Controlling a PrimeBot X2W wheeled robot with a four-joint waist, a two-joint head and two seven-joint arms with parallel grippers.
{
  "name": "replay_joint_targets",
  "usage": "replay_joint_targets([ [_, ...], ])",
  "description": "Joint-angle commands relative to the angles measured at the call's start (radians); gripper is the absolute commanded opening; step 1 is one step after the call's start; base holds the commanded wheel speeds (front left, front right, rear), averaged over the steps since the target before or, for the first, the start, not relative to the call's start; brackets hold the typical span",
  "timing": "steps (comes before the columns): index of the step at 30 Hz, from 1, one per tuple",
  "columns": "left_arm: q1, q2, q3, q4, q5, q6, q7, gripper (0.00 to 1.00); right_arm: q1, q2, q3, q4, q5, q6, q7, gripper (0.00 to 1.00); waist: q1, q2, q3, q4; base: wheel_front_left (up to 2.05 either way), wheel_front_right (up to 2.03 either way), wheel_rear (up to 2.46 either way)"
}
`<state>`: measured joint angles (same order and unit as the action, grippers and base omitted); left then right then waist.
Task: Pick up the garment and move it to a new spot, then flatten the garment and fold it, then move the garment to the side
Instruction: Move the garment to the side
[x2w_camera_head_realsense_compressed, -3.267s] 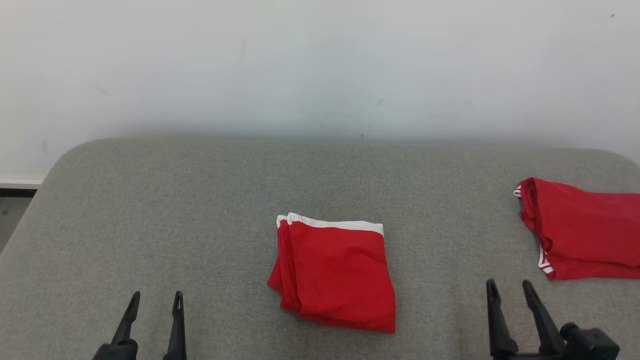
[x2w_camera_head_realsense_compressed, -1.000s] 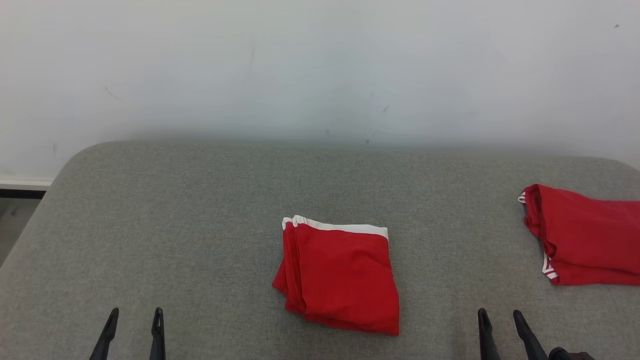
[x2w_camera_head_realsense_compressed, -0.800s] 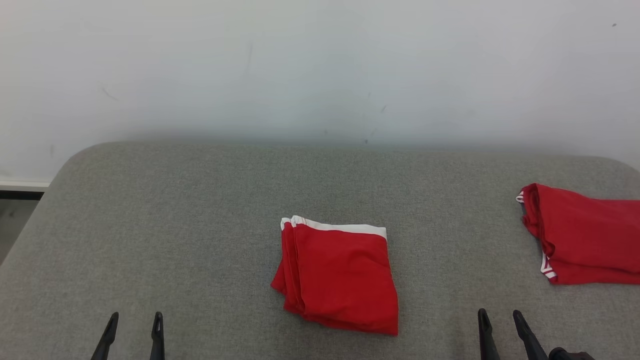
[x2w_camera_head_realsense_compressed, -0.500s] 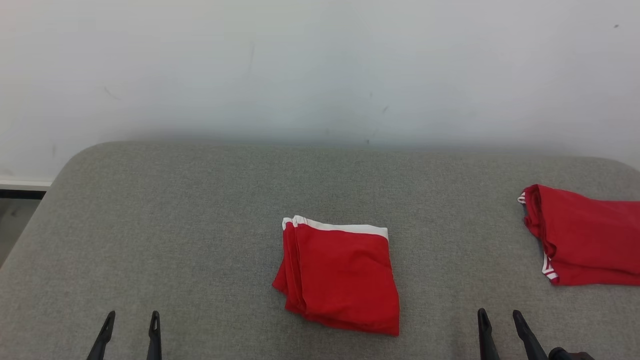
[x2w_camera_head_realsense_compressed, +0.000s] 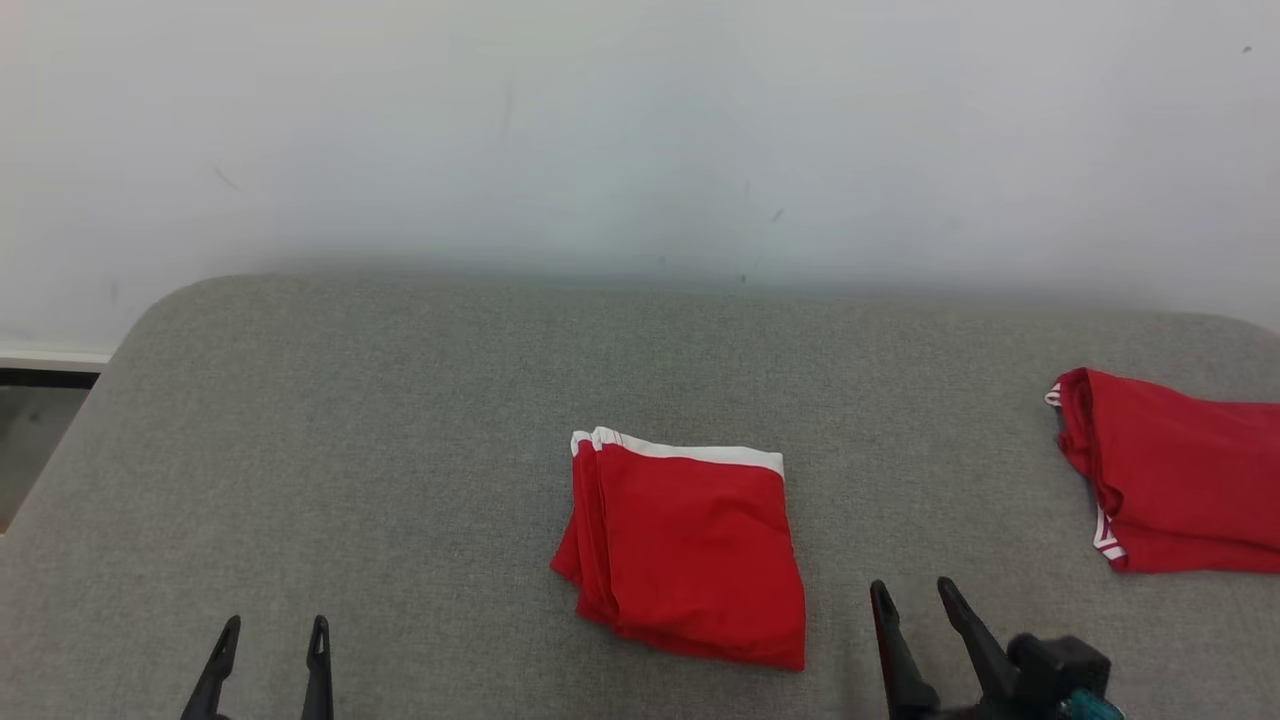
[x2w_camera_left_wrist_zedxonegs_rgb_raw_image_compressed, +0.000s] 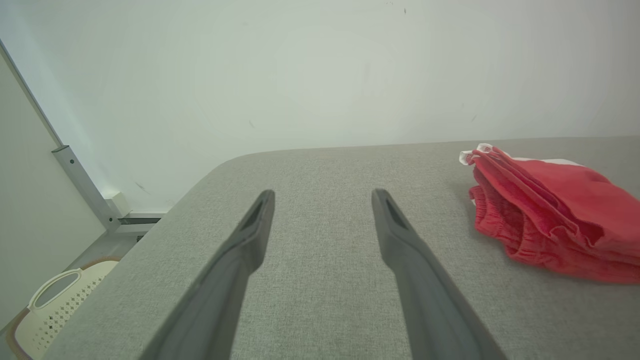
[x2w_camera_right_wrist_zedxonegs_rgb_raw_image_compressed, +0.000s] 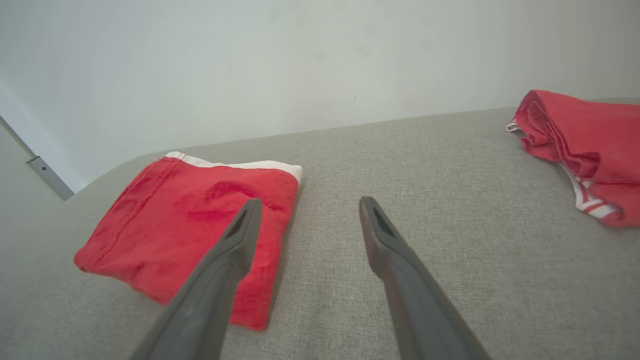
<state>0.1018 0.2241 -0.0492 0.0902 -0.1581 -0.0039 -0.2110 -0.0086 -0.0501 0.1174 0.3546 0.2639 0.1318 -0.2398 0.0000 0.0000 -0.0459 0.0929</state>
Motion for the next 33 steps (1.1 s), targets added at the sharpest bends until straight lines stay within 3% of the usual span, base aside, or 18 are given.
replay_joint_targets([
  [1,-0.013,-0.003,-0.002,0.004,0.000,0.000,-0.005,1.00,-0.037,-0.001,0.011,0.024,0.015,-0.002,0.006,1.00,0.0000,0.0000,0.004,0.007,0.00,0.00,0.00],
  [11,-0.051,-0.012,-0.035,0.025,-0.002,-0.010,-0.010,1.00,-0.322,-0.001,0.098,0.382,0.104,-0.002,0.083,1.00,0.0000,0.0000,0.027,0.080,0.00,0.00,0.00],
  [19,-0.103,-0.029,-0.070,0.064,-0.007,-0.029,-0.027,1.00,-0.501,0.000,0.083,0.696,0.211,-0.002,0.109,1.00,0.0000,0.0000,0.074,0.143,0.00,0.00,0.00],
  [24,-0.136,-0.042,-0.086,0.095,-0.007,-0.035,-0.038,1.00,-0.549,0.000,0.123,0.788,0.345,-0.002,0.172,1.00,0.0000,0.0000,0.092,0.161,0.00,0.00,0.00],
  [31,-0.168,-0.044,-0.092,0.121,-0.012,-0.038,-0.047,1.00,-0.554,0.006,0.247,0.800,0.505,-0.002,0.237,1.00,0.0000,0.0000,0.096,0.165,0.00,0.00,0.00],
  [33,-0.173,-0.045,-0.092,0.130,-0.014,-0.043,-0.050,1.00,-0.550,0.008,0.283,0.807,0.533,-0.002,0.244,0.20,0.0000,0.0000,0.093,0.166,0.00,0.00,0.00],
])
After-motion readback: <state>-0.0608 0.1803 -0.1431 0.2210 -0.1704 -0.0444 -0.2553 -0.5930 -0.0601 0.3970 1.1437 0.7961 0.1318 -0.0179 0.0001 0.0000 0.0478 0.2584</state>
